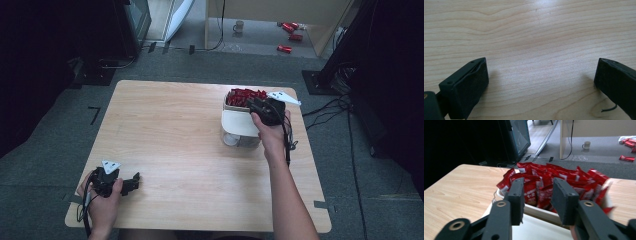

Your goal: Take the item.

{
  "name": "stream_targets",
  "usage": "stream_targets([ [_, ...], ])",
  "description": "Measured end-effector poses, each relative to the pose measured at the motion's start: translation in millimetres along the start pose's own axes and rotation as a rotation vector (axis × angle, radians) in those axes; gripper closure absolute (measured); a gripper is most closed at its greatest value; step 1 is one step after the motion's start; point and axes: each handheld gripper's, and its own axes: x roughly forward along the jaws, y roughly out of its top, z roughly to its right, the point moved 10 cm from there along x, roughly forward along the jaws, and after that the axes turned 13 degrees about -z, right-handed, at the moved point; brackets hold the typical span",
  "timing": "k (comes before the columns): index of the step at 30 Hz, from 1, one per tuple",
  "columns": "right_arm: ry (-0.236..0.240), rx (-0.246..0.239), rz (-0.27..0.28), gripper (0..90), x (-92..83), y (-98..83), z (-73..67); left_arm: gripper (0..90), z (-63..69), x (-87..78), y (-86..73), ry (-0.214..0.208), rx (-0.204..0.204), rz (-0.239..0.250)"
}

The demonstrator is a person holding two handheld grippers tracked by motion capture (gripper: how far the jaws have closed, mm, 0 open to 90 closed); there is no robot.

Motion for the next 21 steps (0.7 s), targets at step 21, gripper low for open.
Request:
stream_targets([
  [21,-0.1,0.085,-0.035,68.0,42.4,2.0,-23.2,0.0,0.0,0.0,0.0,0.0,0.0,0.0],
])
